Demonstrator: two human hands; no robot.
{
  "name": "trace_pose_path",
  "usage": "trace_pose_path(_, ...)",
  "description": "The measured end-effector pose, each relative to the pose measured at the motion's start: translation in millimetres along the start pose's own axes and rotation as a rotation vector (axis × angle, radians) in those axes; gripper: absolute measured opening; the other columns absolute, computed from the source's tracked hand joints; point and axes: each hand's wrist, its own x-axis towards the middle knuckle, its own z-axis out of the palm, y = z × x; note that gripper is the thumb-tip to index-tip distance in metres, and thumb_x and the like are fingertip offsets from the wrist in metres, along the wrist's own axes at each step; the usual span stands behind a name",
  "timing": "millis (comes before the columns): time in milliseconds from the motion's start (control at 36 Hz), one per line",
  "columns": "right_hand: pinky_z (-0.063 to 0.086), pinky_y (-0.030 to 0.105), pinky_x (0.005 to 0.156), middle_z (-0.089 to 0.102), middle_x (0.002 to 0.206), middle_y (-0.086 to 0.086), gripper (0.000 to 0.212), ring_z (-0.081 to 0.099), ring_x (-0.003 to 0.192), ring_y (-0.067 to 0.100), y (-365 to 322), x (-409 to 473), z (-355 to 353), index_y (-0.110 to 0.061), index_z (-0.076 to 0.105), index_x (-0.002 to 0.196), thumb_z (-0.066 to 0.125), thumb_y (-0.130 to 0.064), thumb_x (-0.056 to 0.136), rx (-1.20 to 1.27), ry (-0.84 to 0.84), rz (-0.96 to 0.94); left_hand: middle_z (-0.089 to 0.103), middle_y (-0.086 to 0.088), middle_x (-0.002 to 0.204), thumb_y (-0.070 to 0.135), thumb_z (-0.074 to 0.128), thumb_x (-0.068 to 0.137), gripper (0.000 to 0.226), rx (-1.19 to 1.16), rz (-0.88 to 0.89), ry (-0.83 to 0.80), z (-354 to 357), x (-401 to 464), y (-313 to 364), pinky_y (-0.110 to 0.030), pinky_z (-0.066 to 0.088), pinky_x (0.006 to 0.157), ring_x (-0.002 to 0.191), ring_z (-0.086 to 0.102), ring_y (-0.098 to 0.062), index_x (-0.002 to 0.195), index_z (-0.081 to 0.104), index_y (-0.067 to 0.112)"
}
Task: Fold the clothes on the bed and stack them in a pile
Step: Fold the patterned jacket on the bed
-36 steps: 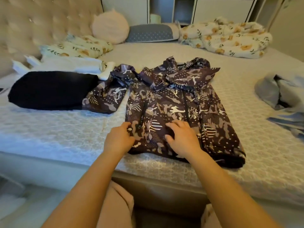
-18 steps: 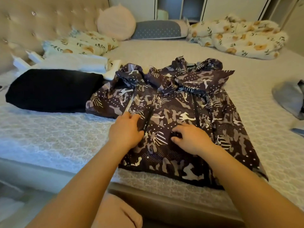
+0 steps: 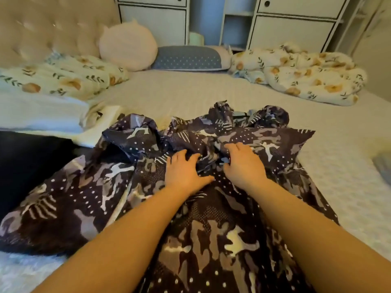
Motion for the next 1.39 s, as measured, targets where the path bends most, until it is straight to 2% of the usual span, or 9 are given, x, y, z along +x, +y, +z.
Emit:
trace_pose_path(222,0.041,0.034,0.080,0.057,0.117,0.002,0.023,0.058,0.101,0.023,43.8,39.9,36.5,-0.020,0.049,0.116,0.046,-0.016,0.094,-0.239,0.083,0.244,0.058,0.001,0.107,0.030,0.057,0.091,0.010,0.043,0.307,0.212,-29.1,64.7,-13.9,-0.035,0.045,0.072,0.099,0.058,-0.025,0.098,0.051,0.030)
trace_pose_path(444,0.035,0.027,0.060,0.041,0.125,0.002,0.045,0.055,0.096,0.021,75.4,26.1,40.3,-0.027,0.042,0.135,0.045,-0.010,0.093,-0.190,0.163,0.065,0.061,-0.010,0.075,0.007,0.082,0.060,0.020,0.615,0.644,0.609,-148.0,71.7,-44.1,-0.035,0.042,0.060,0.070,0.060,-0.029,0.076,0.074,0.014)
trace_pose_path(750,0.039,0.033,0.101,0.029,0.144,-0.003,0.055,0.033,0.128,0.023,78.5,20.7,27.8,-0.037,0.033,0.142,0.050,-0.026,0.091,-0.158,-0.135,0.003,0.058,-0.015,0.083,0.002,0.083,0.058,0.019,0.663,0.287,0.668,-177.3,38.3,-140.4,-0.046,0.035,0.070,0.082,0.052,-0.035,0.072,0.074,0.013)
trace_pose_path(861,0.020,0.034,0.109,0.028,0.150,-0.002,0.043,0.021,0.138,0.021,51.9,26.5,5.9,-0.042,0.048,0.132,0.052,-0.048,0.090,0.288,-0.418,-0.013,0.039,0.003,0.141,0.043,0.063,0.078,0.040,0.734,0.153,0.100,-147.8,26.3,-165.2,-0.045,0.023,0.106,0.132,0.027,-0.028,0.118,0.060,0.048)
trace_pose_path(944,0.016,0.032,0.111,0.035,0.150,-0.005,0.060,0.027,0.137,0.011,15.2,28.3,3.9,-0.033,0.049,0.136,0.038,-0.066,0.087,0.632,-0.396,-0.013,0.013,0.004,0.158,0.076,0.045,0.073,0.071,0.289,-0.080,-0.176,-123.3,14.1,-183.7,-0.044,0.006,0.117,0.144,0.005,-0.026,0.138,0.042,0.047)
trace_pose_path(1056,0.006,0.048,0.118,0.011,0.159,-0.008,0.057,0.008,0.146,0.018,-28.9,41.9,21.9,-0.040,0.020,0.149,0.013,-0.061,0.096,0.295,-0.241,-0.108,0.017,-0.004,0.156,0.064,0.057,0.081,0.062,-0.417,-0.296,0.117,-107.2,8.5,-184.2,-0.040,0.016,0.116,0.140,0.027,-0.027,0.131,0.055,0.028)
trace_pose_path(1139,-0.007,0.049,0.115,-0.003,0.160,-0.012,0.057,-0.004,0.147,0.016,-51.4,40.2,47.9,-0.041,0.006,0.150,0.011,-0.060,0.096,0.203,-0.198,-0.168,0.038,-0.014,0.142,0.047,0.065,0.084,0.063,-0.430,-0.473,0.350,-102.3,12.8,-179.9,-0.040,0.036,0.104,0.124,0.048,-0.033,0.135,0.047,0.014)
trace_pose_path(1250,-0.012,0.053,0.113,-0.017,0.158,-0.008,0.063,-0.019,0.145,0.019,-62.6,38.4,79.5,-0.040,-0.005,0.150,0.012,-0.065,0.094,0.034,-0.405,-0.170,0.058,-0.014,0.125,0.047,0.071,0.079,0.070,-0.505,-0.647,0.249,-99.1,19.7,-167.0,-0.039,0.044,0.093,0.116,0.053,-0.034,0.132,0.046,0.008)
trace_pose_path(1389,0.002,0.052,0.116,-0.004,0.160,-0.003,0.074,-0.005,0.147,0.025,-71.2,43.7,50.8,-0.036,0.008,0.152,0.027,-0.071,0.090,0.097,-0.530,-0.166,0.065,-0.014,0.099,0.028,0.065,0.083,0.023,-0.380,-0.672,0.370,-123.3,17.7,-156.9,-0.033,0.042,0.066,0.083,0.057,-0.030,0.095,0.058,0.010)
